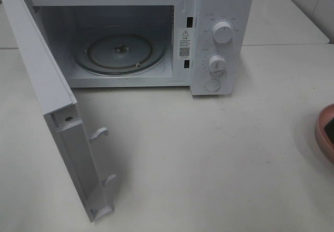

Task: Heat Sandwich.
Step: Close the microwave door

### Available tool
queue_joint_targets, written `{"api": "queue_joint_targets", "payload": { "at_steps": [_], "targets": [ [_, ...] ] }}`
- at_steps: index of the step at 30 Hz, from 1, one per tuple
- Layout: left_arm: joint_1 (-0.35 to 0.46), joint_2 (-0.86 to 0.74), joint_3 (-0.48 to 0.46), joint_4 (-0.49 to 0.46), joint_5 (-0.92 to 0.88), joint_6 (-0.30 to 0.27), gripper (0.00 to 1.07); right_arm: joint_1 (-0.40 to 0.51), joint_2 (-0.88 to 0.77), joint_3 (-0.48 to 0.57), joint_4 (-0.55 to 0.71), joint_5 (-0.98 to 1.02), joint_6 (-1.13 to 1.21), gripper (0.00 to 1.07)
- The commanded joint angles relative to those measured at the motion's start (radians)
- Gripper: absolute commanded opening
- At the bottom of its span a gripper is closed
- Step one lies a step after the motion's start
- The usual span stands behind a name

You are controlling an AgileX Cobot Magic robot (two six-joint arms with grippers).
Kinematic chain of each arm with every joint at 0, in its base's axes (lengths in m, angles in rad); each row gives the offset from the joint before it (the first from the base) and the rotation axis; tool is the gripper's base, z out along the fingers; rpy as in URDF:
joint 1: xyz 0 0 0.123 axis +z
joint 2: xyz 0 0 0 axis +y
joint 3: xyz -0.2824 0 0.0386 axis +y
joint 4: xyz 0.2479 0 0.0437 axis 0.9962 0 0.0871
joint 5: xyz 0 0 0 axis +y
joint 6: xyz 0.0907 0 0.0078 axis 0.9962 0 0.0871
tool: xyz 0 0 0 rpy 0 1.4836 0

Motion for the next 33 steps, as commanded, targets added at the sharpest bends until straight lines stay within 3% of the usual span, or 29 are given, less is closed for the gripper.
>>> {"api": "queue_joint_targets", "payload": {
  "at_steps": [1,9,18,25,33],
  "targets": [
    [0.002,-0.027,0.002,-0.004,-0.016,-0.003,1.00,-0.002,-0.093,0.002,0.009,0.019,-0.017,0.76],
    [0.002,-0.027,0.002,-0.004,-0.016,-0.003,1.00,-0.022,-0.323,0.002,0.008,0.086,-0.017,0.76],
    [0.002,-0.027,0.002,-0.004,-0.016,-0.003,1.00,-0.157,-0.528,0.016,0.014,0.090,-0.018,0.76],
    [0.002,-0.027,0.002,-0.004,-0.016,-0.003,1.00,-0.262,-0.710,0.152,0.017,0.078,-0.018,0.76],
    [0.002,-0.027,0.002,-0.004,-0.016,-0.003,1.00,-0.322,-0.846,0.221,0.018,0.049,-0.019,0.76]
  ]
}}
